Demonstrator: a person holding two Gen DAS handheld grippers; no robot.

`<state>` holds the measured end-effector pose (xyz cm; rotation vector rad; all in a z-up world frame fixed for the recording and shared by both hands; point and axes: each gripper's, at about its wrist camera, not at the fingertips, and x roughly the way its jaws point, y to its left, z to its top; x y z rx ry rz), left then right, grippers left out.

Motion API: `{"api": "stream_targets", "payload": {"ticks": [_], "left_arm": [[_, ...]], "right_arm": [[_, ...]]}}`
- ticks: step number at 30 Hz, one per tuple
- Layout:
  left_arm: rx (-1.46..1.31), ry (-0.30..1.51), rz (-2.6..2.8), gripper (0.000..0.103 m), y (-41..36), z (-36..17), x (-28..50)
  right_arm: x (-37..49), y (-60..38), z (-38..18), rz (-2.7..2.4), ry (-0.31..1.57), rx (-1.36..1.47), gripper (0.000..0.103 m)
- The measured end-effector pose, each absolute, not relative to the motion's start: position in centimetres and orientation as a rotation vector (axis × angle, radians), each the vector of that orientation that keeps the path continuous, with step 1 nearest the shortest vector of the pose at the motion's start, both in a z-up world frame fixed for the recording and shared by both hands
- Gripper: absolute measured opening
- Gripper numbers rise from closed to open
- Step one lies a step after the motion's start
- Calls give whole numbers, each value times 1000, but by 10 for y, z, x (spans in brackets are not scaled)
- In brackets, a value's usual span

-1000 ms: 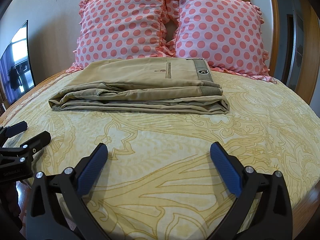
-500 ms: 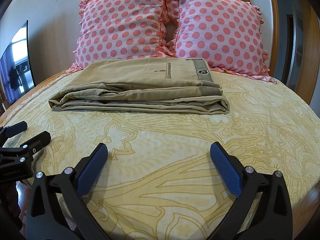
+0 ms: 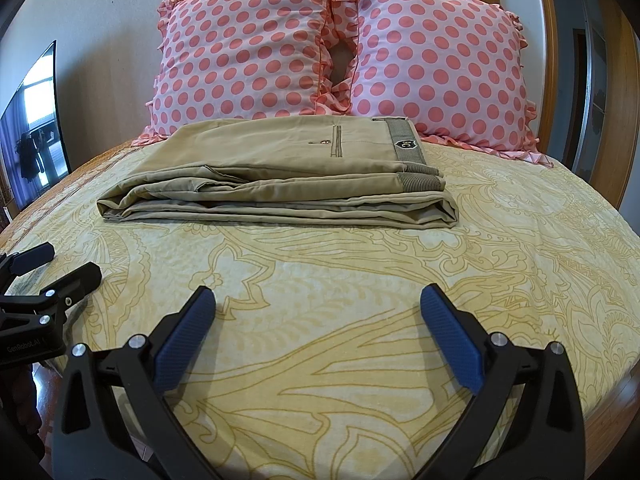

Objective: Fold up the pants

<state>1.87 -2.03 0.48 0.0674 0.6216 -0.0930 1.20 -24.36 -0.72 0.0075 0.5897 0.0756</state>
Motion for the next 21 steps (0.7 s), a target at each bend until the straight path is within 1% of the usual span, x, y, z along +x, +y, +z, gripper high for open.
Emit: {"api": "stream_targets", "payload": {"ticks": [21], "left_arm": [[68, 640, -90, 102, -21, 7, 20]], "right_arm": [[12, -244, -7, 76, 589, 8, 101]]}}
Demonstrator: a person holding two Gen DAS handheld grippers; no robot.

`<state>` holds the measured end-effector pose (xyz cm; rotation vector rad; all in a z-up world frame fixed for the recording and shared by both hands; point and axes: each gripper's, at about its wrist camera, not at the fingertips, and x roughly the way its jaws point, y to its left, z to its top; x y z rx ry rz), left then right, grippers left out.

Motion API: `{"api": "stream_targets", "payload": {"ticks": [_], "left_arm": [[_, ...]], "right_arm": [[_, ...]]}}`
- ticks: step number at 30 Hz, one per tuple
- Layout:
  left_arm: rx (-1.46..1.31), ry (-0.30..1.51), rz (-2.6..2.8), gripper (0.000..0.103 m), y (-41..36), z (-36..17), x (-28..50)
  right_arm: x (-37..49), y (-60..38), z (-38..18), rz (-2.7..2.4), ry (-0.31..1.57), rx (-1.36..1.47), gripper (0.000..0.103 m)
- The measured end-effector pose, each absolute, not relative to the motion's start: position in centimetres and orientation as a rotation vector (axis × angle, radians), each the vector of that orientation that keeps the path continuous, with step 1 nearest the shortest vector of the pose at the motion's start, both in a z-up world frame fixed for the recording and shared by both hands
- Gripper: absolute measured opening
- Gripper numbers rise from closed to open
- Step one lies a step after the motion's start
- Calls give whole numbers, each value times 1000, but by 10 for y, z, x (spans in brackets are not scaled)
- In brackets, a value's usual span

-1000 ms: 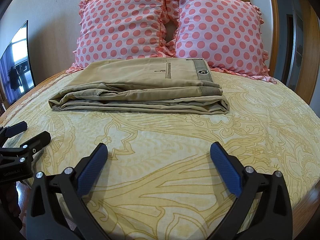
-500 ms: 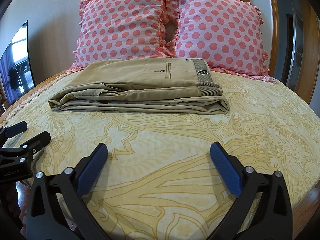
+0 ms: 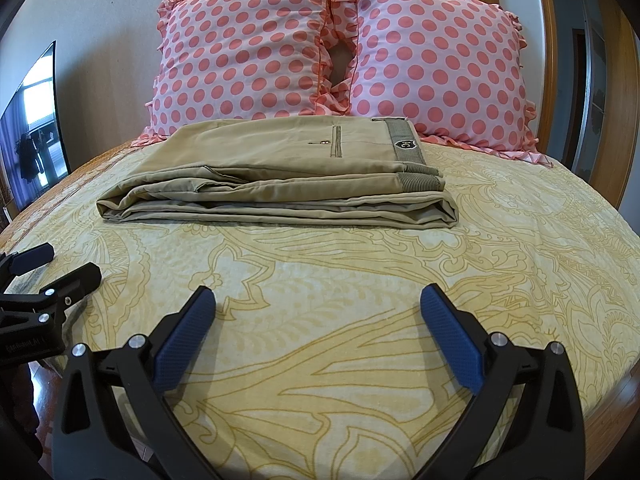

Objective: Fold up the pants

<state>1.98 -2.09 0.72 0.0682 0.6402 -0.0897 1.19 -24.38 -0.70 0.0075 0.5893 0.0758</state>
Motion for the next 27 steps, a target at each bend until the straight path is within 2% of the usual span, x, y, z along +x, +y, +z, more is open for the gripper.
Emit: {"api": "stream_targets", "payload": {"ticks": [27], "left_arm": [[64, 637, -95, 102, -22, 8, 22]], "right_arm": [[12, -245, -7, 77, 586, 8, 101]]}}
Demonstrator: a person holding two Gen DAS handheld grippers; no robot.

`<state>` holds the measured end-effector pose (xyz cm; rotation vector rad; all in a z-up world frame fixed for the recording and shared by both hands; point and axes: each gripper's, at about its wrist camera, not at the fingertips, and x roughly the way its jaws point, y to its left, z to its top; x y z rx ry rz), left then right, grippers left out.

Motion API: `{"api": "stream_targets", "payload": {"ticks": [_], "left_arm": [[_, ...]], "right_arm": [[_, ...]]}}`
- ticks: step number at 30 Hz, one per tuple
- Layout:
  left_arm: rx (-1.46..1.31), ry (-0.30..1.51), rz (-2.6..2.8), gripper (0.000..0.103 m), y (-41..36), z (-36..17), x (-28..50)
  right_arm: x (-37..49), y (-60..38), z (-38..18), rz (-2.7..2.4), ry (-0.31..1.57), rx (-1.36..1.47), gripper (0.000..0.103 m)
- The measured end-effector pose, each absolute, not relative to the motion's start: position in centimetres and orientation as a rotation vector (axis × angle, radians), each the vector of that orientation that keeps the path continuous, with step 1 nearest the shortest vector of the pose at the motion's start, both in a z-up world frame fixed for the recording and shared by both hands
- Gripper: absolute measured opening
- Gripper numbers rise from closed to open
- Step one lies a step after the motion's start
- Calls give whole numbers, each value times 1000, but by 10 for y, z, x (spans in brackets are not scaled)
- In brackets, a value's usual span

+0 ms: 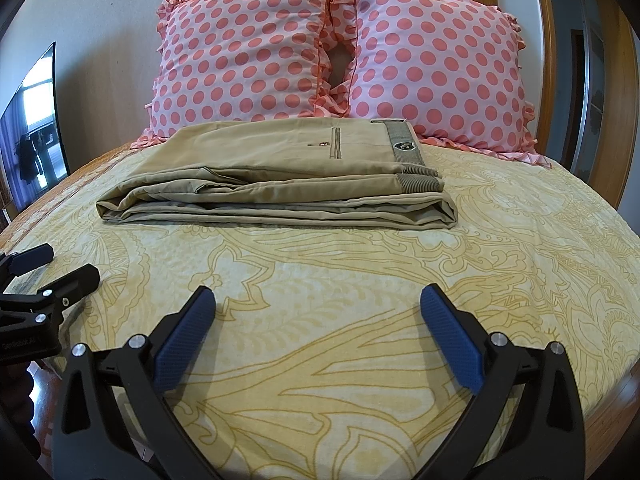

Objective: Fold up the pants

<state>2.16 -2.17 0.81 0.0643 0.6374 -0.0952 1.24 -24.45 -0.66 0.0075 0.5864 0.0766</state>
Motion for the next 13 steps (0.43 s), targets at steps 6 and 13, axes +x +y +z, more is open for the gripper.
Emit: {"api": "stream_targets", "payload": {"ticks": [6, 13], "left_arm": [[63, 638, -94, 102, -23, 8, 21], [64, 636, -94, 102, -23, 8, 21]], "right_arm": [[13, -245, -7, 77, 586, 7, 101], [13, -245, -7, 76, 586, 8, 101]]}}
